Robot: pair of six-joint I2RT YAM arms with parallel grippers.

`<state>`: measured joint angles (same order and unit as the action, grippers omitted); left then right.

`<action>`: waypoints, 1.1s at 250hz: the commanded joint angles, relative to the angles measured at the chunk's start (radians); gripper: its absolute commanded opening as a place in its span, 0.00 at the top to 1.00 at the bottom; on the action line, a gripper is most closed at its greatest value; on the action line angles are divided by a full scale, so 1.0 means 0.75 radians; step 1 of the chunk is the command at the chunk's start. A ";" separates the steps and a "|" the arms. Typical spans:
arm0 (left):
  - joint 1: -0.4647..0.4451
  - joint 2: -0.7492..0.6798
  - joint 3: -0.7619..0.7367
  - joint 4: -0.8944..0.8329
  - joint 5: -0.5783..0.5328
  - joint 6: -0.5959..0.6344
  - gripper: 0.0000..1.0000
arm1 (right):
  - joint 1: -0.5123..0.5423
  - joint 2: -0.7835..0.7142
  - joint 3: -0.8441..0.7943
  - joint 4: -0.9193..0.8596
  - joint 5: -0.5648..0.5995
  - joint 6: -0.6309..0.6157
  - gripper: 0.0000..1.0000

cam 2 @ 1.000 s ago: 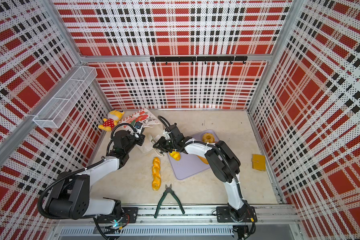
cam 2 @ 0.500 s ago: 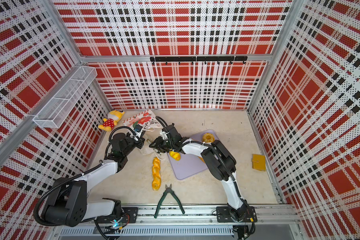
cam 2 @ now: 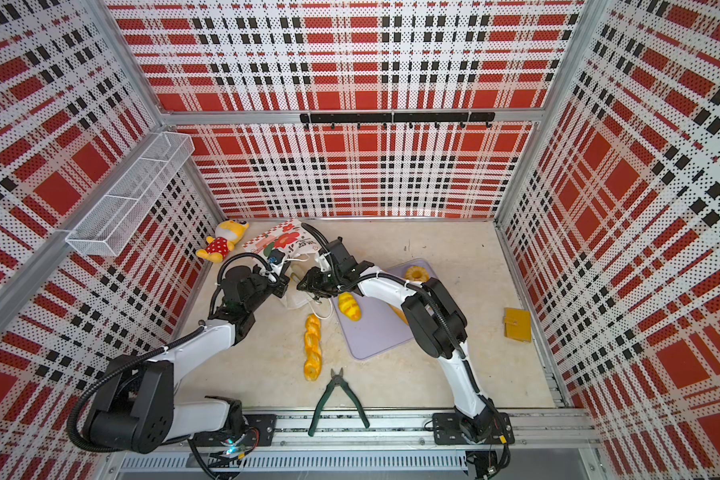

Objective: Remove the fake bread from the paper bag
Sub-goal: 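Push the tongs into the bag and close them on a yellow bread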

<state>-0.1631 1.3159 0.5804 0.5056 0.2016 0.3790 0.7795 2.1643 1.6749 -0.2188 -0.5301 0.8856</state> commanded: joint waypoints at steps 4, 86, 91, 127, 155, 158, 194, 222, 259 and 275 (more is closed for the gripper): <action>0.005 0.009 -0.015 0.043 0.012 0.002 1.00 | 0.005 0.053 0.078 -0.070 0.023 -0.081 0.55; 0.002 0.037 -0.011 0.058 0.013 -0.015 1.00 | 0.040 0.119 0.180 -0.142 0.048 -0.162 0.53; 0.002 0.040 -0.011 0.059 0.013 -0.017 1.00 | 0.041 0.121 0.175 -0.127 0.052 -0.159 0.53; -0.004 0.047 -0.009 0.062 -0.011 -0.025 1.00 | 0.057 0.097 0.049 0.067 0.084 -0.116 0.53; -0.003 0.044 -0.009 0.060 -0.031 -0.032 1.00 | 0.072 0.055 -0.058 0.168 0.134 -0.107 0.53; -0.003 0.044 -0.009 0.060 -0.035 -0.032 1.00 | 0.074 0.050 -0.069 0.178 0.137 -0.107 0.53; -0.004 0.044 -0.004 0.061 -0.042 -0.038 1.00 | 0.108 0.030 -0.131 0.212 0.164 -0.105 0.54; -0.003 0.044 -0.005 0.060 -0.039 -0.043 1.00 | 0.126 0.027 -0.139 0.238 0.179 -0.097 0.54; -0.004 0.043 -0.008 0.061 -0.041 -0.038 1.00 | 0.126 0.039 -0.066 0.172 0.191 -0.132 0.54; -0.003 0.041 -0.009 0.060 -0.041 -0.037 1.00 | 0.120 0.054 -0.027 0.132 0.200 -0.147 0.53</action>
<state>-0.1642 1.3422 0.5800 0.5163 0.1749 0.3634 0.8696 2.2391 1.5848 -0.1265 -0.4023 0.8009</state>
